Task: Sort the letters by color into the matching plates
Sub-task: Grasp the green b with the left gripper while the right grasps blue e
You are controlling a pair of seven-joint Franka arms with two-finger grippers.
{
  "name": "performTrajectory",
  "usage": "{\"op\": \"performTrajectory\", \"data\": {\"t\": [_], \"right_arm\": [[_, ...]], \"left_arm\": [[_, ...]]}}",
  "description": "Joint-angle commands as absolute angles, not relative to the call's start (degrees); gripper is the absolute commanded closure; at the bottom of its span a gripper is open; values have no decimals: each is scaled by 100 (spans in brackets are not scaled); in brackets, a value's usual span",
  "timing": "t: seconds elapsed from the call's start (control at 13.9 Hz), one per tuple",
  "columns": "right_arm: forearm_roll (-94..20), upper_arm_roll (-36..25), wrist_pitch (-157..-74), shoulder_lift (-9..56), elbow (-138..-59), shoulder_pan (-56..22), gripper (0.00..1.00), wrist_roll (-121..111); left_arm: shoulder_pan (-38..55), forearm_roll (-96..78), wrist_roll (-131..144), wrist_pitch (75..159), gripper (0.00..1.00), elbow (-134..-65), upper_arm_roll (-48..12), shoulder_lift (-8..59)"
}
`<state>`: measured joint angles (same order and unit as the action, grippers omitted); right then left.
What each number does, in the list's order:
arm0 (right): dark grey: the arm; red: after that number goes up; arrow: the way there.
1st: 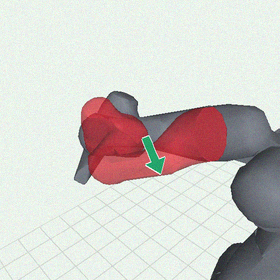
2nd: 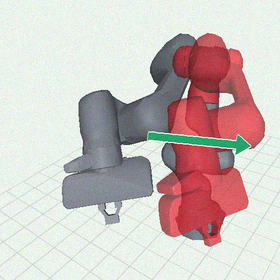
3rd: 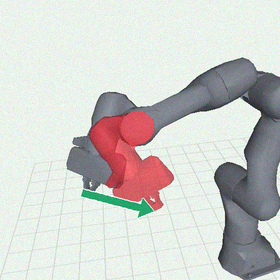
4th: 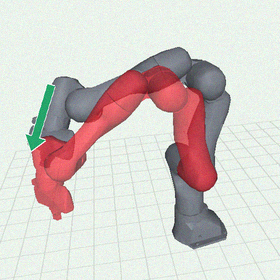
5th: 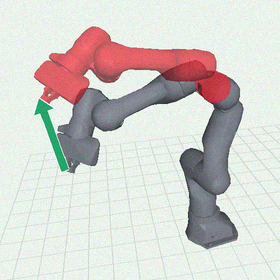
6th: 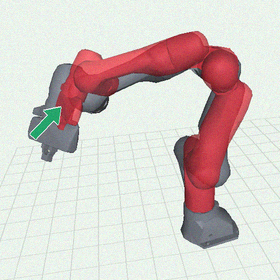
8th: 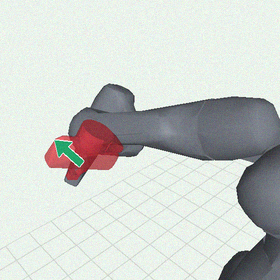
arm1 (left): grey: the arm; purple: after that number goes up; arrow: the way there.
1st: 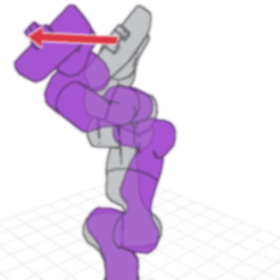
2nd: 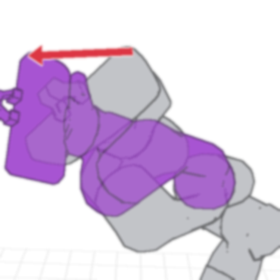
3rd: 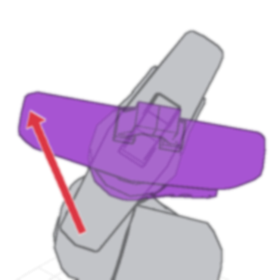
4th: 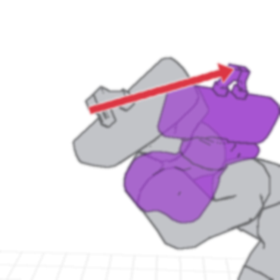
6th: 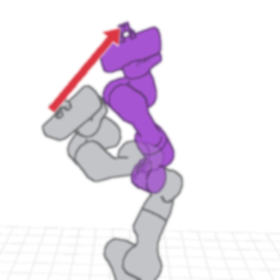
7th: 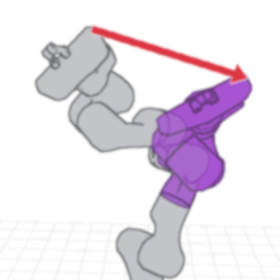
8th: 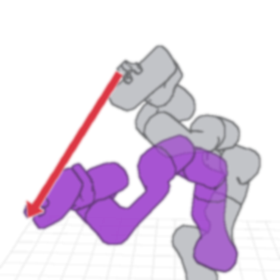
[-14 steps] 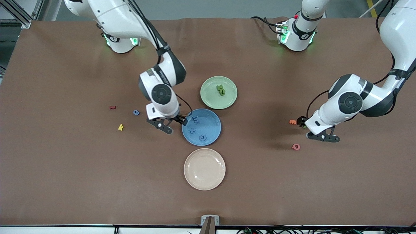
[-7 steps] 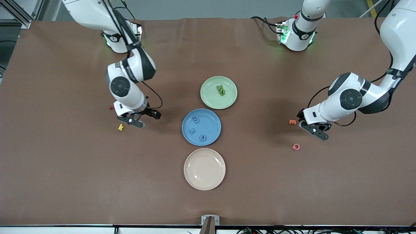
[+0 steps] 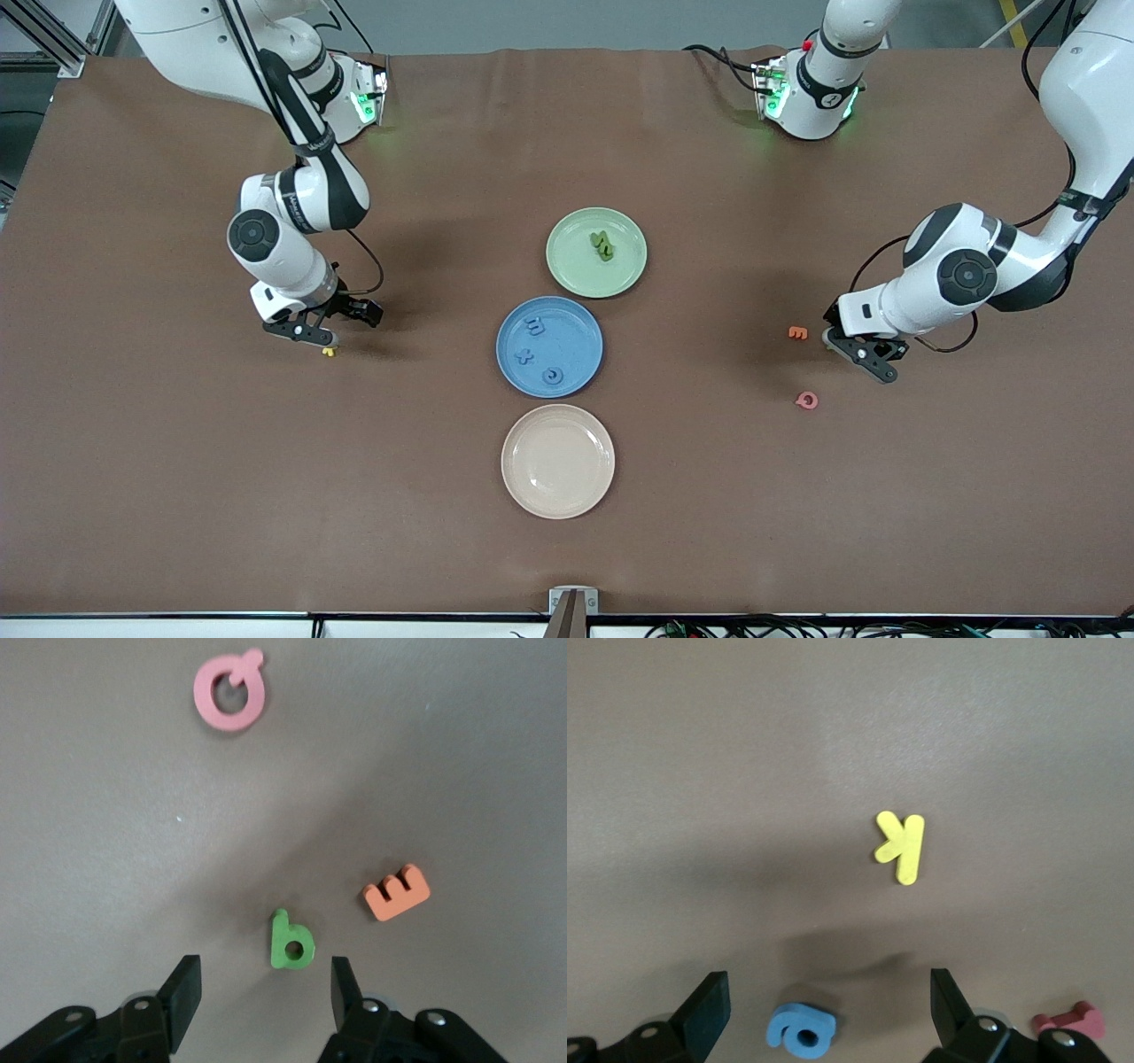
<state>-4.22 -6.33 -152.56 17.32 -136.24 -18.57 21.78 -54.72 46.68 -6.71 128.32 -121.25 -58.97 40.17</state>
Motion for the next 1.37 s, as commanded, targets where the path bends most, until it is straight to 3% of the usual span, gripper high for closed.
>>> {"op": "performTrajectory", "data": {"t": [0.0,0.14,0.94,1.3], "right_arm": [[-343,-519,-15302,1556,-13772,-1775,0,2136],[-351,-510,-15293,1564,-13772,-1828,0,2144],[-378,-492,-15486,1793,-13904,-2223,1,2417],[-378,-501,-15653,1942,-13931,-2224,9,2417]], "left_arm": [[-5537,4790,-397,12955,39,-12295,-5889,3938],[-5537,4790,-80,12955,45,-12322,-5880,3946],[-5484,4992,290,13236,47,-12445,-5810,4061],[-5484,5300,422,13376,50,-12533,-5687,4131]]}}
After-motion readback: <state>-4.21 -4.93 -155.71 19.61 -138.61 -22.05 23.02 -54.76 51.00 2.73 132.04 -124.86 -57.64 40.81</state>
